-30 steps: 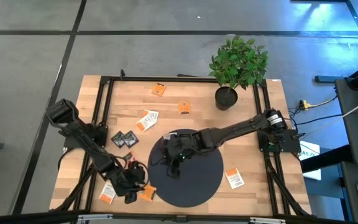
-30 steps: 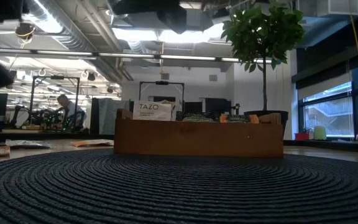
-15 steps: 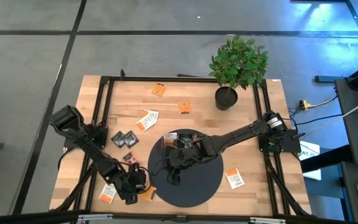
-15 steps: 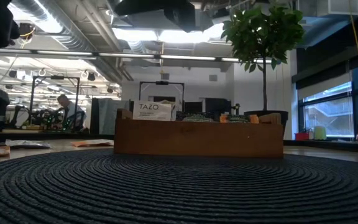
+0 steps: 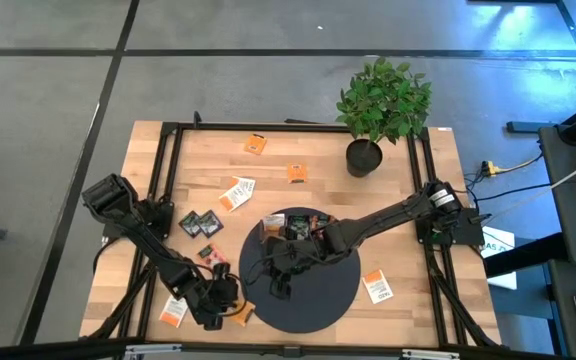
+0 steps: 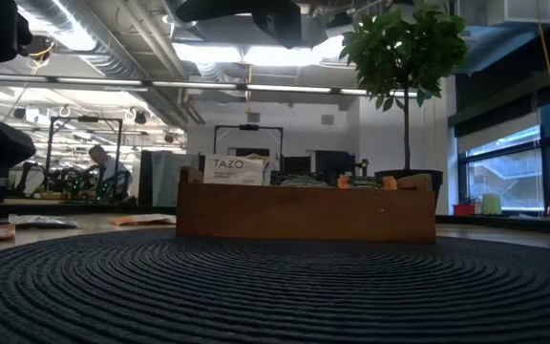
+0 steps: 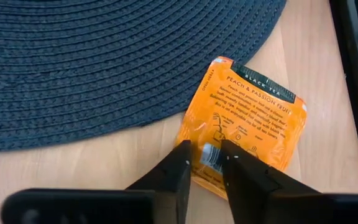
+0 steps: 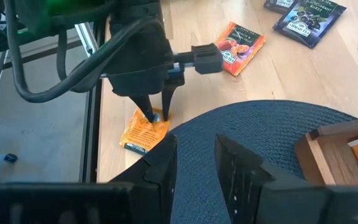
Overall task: Pick & Place Tea
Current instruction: Put the orange tea bag into the right section of the wooden organizer
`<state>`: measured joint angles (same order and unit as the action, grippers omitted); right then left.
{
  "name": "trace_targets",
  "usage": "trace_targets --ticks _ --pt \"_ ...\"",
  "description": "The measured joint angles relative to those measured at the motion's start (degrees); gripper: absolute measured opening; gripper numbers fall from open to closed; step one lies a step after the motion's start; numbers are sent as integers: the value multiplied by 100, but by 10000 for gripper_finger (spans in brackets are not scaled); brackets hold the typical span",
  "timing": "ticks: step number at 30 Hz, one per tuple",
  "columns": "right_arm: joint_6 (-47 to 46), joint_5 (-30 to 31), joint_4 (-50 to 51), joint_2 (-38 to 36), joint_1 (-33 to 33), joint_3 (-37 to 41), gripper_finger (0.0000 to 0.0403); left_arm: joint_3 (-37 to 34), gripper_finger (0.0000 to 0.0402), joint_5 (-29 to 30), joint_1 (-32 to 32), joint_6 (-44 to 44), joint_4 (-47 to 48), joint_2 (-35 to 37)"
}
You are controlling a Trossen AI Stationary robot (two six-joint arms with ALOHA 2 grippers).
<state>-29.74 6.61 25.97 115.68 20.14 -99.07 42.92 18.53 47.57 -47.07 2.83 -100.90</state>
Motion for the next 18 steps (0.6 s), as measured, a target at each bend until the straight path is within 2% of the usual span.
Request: trace_targets --ticks 9,18 --pt "22 143 3 0 -2 0 110 -26 19 -18 -2 234 -134 15" --pt "39 142 5 0 -2 0 110 45 7 -53 50 234 -61 187"
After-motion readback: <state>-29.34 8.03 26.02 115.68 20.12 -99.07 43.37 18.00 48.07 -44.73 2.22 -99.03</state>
